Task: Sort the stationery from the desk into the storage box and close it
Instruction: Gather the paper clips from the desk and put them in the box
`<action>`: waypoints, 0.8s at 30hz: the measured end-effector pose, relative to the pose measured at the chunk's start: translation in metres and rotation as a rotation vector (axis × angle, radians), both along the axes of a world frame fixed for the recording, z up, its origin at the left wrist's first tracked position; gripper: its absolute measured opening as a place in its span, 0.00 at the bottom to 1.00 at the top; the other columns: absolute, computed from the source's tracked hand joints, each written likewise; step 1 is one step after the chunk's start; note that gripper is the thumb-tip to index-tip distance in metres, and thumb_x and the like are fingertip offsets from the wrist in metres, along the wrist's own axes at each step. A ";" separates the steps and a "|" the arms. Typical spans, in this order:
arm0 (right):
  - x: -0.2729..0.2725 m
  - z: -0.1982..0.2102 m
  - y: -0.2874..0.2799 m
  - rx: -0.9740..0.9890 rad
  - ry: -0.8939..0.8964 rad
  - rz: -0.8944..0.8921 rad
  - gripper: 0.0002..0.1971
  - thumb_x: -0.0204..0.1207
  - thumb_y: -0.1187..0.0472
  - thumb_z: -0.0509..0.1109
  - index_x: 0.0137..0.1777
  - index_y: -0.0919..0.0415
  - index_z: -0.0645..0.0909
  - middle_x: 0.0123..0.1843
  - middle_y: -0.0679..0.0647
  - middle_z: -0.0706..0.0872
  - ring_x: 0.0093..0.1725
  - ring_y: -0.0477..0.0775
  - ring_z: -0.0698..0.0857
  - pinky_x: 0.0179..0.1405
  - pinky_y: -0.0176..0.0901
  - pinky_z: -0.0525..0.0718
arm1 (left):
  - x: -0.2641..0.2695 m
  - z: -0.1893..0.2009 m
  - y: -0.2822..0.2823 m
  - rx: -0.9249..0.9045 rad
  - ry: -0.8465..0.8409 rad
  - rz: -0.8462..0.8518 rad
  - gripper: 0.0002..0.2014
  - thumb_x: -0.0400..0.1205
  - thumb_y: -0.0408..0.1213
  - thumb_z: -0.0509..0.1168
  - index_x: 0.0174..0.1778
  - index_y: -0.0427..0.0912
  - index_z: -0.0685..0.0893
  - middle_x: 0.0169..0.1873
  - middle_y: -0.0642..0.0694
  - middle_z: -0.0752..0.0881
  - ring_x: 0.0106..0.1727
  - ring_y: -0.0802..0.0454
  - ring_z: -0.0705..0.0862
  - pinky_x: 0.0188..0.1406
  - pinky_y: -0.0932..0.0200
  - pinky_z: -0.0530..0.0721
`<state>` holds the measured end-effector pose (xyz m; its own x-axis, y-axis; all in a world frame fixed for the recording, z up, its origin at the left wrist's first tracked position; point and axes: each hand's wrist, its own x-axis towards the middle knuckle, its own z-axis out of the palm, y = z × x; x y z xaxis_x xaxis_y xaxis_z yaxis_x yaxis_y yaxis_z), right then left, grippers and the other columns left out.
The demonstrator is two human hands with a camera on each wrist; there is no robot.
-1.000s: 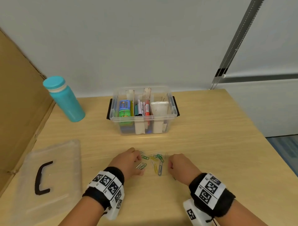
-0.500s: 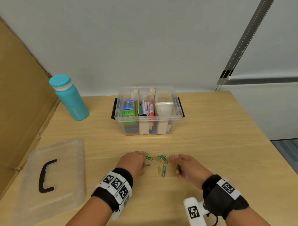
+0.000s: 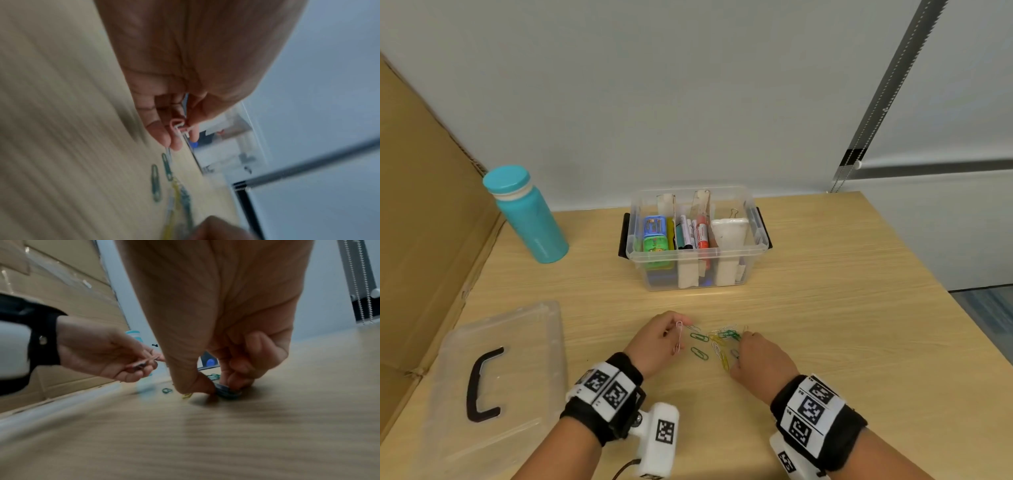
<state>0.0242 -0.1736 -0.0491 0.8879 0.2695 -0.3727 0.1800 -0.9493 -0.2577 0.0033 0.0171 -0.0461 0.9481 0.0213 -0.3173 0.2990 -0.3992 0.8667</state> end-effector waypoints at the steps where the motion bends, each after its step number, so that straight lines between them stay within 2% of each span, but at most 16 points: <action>1: 0.000 0.000 -0.001 -0.005 0.008 0.020 0.16 0.81 0.57 0.57 0.63 0.65 0.73 0.60 0.59 0.80 0.57 0.57 0.83 0.47 0.42 0.77 | 0.000 0.002 0.001 -0.183 0.060 0.104 0.14 0.88 0.30 0.51 0.56 0.42 0.82 0.42 0.46 0.81 0.39 0.54 0.82 0.41 0.63 0.83; 2: 0.000 0.000 -0.002 0.011 0.016 0.037 0.14 0.81 0.57 0.58 0.61 0.64 0.74 0.57 0.58 0.80 0.54 0.56 0.83 0.46 0.41 0.77 | 0.001 0.004 0.000 -0.344 0.108 0.211 0.15 0.87 0.29 0.50 0.55 0.38 0.82 0.40 0.44 0.81 0.39 0.51 0.82 0.40 0.61 0.83; 4: 0.004 0.001 -0.008 0.085 0.033 0.049 0.04 0.78 0.57 0.61 0.45 0.56 0.72 0.45 0.52 0.78 0.41 0.49 0.79 0.36 0.34 0.73 | 0.002 0.009 -0.002 -0.634 0.148 0.395 0.14 0.85 0.28 0.49 0.48 0.34 0.82 0.37 0.43 0.78 0.35 0.48 0.80 0.34 0.57 0.82; 6: 0.009 -0.001 -0.016 0.164 0.073 0.045 0.11 0.76 0.59 0.64 0.35 0.53 0.67 0.36 0.47 0.73 0.32 0.43 0.72 0.28 0.31 0.68 | 0.003 0.011 -0.004 -0.788 0.167 0.469 0.12 0.83 0.29 0.50 0.44 0.35 0.79 0.33 0.45 0.74 0.28 0.52 0.74 0.22 0.61 0.75; 7: 0.012 -0.001 -0.021 0.221 0.103 0.031 0.11 0.75 0.60 0.65 0.34 0.53 0.68 0.35 0.47 0.74 0.31 0.43 0.71 0.28 0.31 0.68 | 0.004 0.009 -0.005 -0.746 0.173 0.442 0.10 0.83 0.30 0.51 0.43 0.37 0.78 0.31 0.46 0.73 0.25 0.54 0.70 0.19 0.63 0.69; 8: 0.015 -0.001 -0.026 0.293 0.129 0.008 0.09 0.76 0.60 0.66 0.35 0.55 0.70 0.34 0.47 0.75 0.31 0.43 0.72 0.30 0.30 0.70 | 0.005 0.008 -0.007 -0.612 0.166 0.358 0.09 0.84 0.33 0.53 0.42 0.39 0.78 0.30 0.48 0.72 0.23 0.56 0.67 0.19 0.64 0.66; 9: 0.017 -0.001 -0.030 0.390 0.176 -0.034 0.08 0.76 0.61 0.67 0.37 0.55 0.73 0.35 0.47 0.77 0.31 0.42 0.73 0.32 0.30 0.71 | 0.004 0.007 -0.008 -0.402 0.137 0.231 0.08 0.84 0.35 0.56 0.42 0.40 0.78 0.29 0.49 0.73 0.24 0.57 0.67 0.21 0.65 0.66; 11: 0.018 0.000 -0.039 0.741 0.384 -0.211 0.05 0.79 0.65 0.66 0.41 0.58 0.77 0.35 0.50 0.78 0.31 0.43 0.74 0.32 0.32 0.74 | 0.003 0.001 -0.010 0.056 -0.008 -0.023 0.05 0.82 0.41 0.63 0.44 0.43 0.80 0.31 0.53 0.75 0.28 0.59 0.71 0.28 0.67 0.69; 12: 0.019 0.000 -0.043 0.968 0.527 -0.338 0.05 0.80 0.67 0.64 0.44 0.60 0.79 0.34 0.52 0.79 0.31 0.45 0.75 0.30 0.33 0.75 | 0.002 -0.001 -0.011 0.211 -0.081 -0.121 0.05 0.80 0.42 0.66 0.45 0.45 0.81 0.32 0.55 0.75 0.31 0.60 0.72 0.31 0.68 0.69; 14: 0.019 0.002 -0.050 1.335 0.750 -0.548 0.06 0.80 0.69 0.59 0.47 0.63 0.78 0.33 0.54 0.78 0.31 0.47 0.75 0.26 0.34 0.77 | 0.001 -0.005 -0.012 0.397 -0.145 -0.286 0.07 0.77 0.43 0.69 0.49 0.49 0.81 0.37 0.57 0.74 0.37 0.61 0.73 0.36 0.70 0.69; 17: 0.021 0.006 -0.052 1.556 0.871 -0.638 0.10 0.74 0.69 0.52 0.45 0.66 0.76 0.33 0.58 0.76 0.30 0.51 0.76 0.26 0.37 0.79 | 0.002 -0.010 -0.012 0.485 -0.156 -0.434 0.10 0.78 0.42 0.69 0.54 0.50 0.80 0.47 0.57 0.72 0.48 0.61 0.75 0.48 0.71 0.71; 19: 0.026 0.007 -0.050 1.537 0.857 -0.634 0.12 0.75 0.67 0.50 0.44 0.66 0.75 0.32 0.59 0.75 0.30 0.52 0.75 0.26 0.39 0.77 | 0.003 -0.012 -0.013 0.521 -0.174 -0.476 0.10 0.79 0.42 0.68 0.55 0.48 0.80 0.49 0.57 0.71 0.52 0.59 0.76 0.52 0.69 0.72; 20: 0.028 0.008 -0.049 1.454 0.797 -0.601 0.12 0.78 0.65 0.50 0.43 0.65 0.75 0.31 0.57 0.74 0.28 0.51 0.72 0.25 0.40 0.73 | 0.003 -0.013 -0.013 0.535 -0.180 -0.486 0.09 0.80 0.42 0.67 0.54 0.47 0.80 0.49 0.57 0.71 0.53 0.58 0.77 0.52 0.68 0.72; 22: 0.031 0.008 -0.046 1.107 0.550 -0.430 0.11 0.81 0.61 0.55 0.41 0.61 0.75 0.29 0.53 0.71 0.26 0.48 0.68 0.24 0.38 0.67 | 0.004 -0.013 -0.013 0.561 -0.183 -0.491 0.08 0.81 0.41 0.66 0.53 0.46 0.80 0.50 0.57 0.71 0.54 0.56 0.78 0.54 0.66 0.75; 24: 0.031 0.005 -0.047 0.654 0.248 -0.154 0.07 0.79 0.57 0.64 0.41 0.57 0.76 0.32 0.47 0.75 0.28 0.44 0.71 0.29 0.33 0.70 | 0.003 -0.014 -0.014 0.614 -0.200 -0.499 0.07 0.82 0.41 0.63 0.54 0.45 0.79 0.52 0.54 0.72 0.54 0.54 0.78 0.56 0.62 0.77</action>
<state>0.0548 -0.2208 -0.0445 0.8438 0.3851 -0.3738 -0.0817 -0.5962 -0.7987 0.0063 0.0034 -0.0601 0.9292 -0.3037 -0.2105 -0.1770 -0.8659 0.4678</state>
